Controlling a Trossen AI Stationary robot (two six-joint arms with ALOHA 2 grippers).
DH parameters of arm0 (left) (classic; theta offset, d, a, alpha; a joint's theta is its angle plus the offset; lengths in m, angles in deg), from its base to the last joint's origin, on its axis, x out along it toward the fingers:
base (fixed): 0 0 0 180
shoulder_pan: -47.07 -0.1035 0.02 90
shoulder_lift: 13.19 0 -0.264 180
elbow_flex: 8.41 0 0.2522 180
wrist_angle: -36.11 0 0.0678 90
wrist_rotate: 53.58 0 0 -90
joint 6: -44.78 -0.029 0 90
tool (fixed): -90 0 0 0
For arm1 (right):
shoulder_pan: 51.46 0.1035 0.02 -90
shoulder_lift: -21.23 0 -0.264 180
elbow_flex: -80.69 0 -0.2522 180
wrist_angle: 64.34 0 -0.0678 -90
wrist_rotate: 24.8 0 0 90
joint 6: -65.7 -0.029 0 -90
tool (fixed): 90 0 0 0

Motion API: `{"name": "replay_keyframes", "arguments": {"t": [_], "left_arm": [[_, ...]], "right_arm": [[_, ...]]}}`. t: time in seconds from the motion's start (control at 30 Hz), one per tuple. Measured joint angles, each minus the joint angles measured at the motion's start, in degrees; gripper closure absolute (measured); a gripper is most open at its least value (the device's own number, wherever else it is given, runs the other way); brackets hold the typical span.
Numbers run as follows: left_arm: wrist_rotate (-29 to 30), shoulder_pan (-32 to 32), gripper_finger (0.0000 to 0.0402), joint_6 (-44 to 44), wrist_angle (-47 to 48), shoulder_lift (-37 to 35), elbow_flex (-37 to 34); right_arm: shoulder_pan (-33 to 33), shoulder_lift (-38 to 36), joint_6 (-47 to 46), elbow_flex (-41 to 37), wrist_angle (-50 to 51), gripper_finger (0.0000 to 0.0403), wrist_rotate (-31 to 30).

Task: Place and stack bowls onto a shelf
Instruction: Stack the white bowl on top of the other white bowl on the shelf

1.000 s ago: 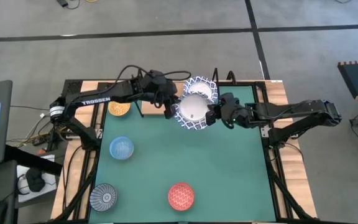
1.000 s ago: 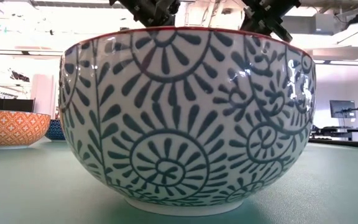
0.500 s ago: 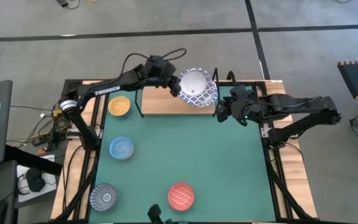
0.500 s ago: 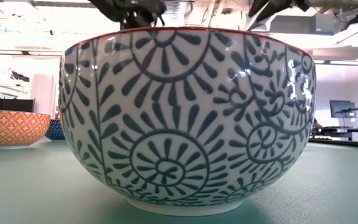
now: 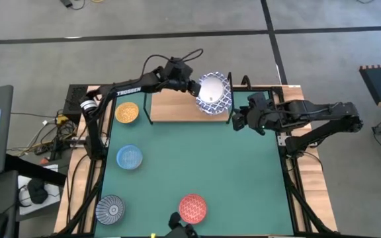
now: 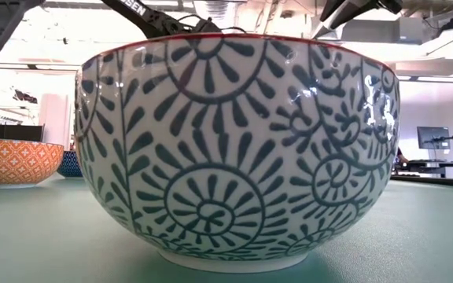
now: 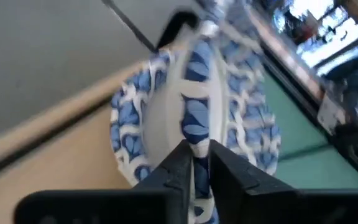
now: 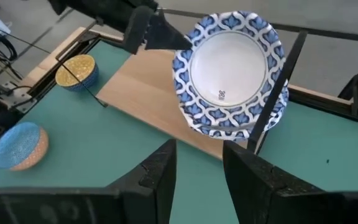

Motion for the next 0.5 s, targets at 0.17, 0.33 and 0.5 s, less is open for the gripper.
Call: {"name": "replay_keyframes", "arguments": {"t": [0.17, 0.33, 0.5], "left_arm": [[-0.75, -0.20, 0.0299, 1.01, 5.01, 1.15, 0.16], [-2.09, -0.80, 0.0245, 1.05, 5.42, 0.17, 0.18], [-0.66, -1.22, 0.0227, -1.30, 4.63, -1.66, 1.67]], "right_arm": [[-0.02, 0.00, -1.30, 0.00, -0.34, 0.0245, 0.16], [-0.04, 0.02, -1.86, 0.00, -0.87, 0.0245, 0.17], [-0.22, 0.01, -2.91, 0.00, -0.94, 0.0245, 0.85]]}}
